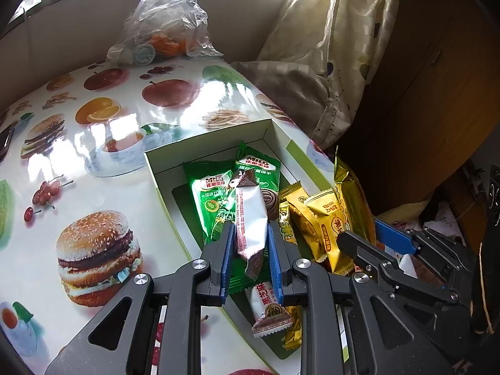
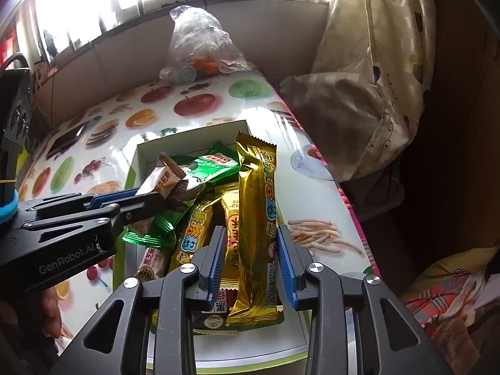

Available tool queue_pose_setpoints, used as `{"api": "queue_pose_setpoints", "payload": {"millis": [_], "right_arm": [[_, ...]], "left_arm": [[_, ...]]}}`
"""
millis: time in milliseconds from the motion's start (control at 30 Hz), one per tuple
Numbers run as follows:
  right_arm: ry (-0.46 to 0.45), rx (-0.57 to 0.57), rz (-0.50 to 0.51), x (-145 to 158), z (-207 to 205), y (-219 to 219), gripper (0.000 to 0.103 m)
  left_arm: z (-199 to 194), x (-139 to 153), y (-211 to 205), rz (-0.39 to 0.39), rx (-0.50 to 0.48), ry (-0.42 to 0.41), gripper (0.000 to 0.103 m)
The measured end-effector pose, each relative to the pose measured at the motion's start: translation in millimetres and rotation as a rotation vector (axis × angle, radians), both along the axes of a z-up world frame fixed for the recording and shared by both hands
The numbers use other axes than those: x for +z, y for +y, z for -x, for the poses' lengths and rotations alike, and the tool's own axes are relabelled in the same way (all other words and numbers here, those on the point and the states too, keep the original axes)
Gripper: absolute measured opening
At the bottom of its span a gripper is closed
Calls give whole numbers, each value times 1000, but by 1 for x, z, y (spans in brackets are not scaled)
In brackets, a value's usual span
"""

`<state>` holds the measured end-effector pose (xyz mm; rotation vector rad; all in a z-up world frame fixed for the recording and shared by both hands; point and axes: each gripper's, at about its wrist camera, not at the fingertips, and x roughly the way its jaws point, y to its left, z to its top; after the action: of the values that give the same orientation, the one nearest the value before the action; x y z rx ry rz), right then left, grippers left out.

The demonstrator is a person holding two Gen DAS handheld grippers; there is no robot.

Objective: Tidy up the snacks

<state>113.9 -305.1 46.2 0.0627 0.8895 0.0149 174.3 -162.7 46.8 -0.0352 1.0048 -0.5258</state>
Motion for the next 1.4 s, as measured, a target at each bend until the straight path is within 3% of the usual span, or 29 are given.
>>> {"api": "queue_pose_setpoints", "payload": {"millis": [133,200,267,667,1000,1233,1400], "right_arm": [[-4,-11,1,1,2,-1,36],[-4,-11,3,2,2,-1,37],[-10,-10,2,4,4,-1,38],[-89,-34,6,16,30,2,45],[-143,-50,15,23,67,14,48],[-150,-58,18,19,98,21,48],[-124,-55,19,5,113,31,49]], "left_arm": [[3,3,2,1,3,-6,23],[5,5,2,4,4,-9,41],[8,7,4,8,5,-13,47],[33,24,16,10,39,-80,47],[77,35,30,-44,80,-170,47],[109,28,39,-101,102,-216,47],[129,10,42,-136,88,-190,47]]}}
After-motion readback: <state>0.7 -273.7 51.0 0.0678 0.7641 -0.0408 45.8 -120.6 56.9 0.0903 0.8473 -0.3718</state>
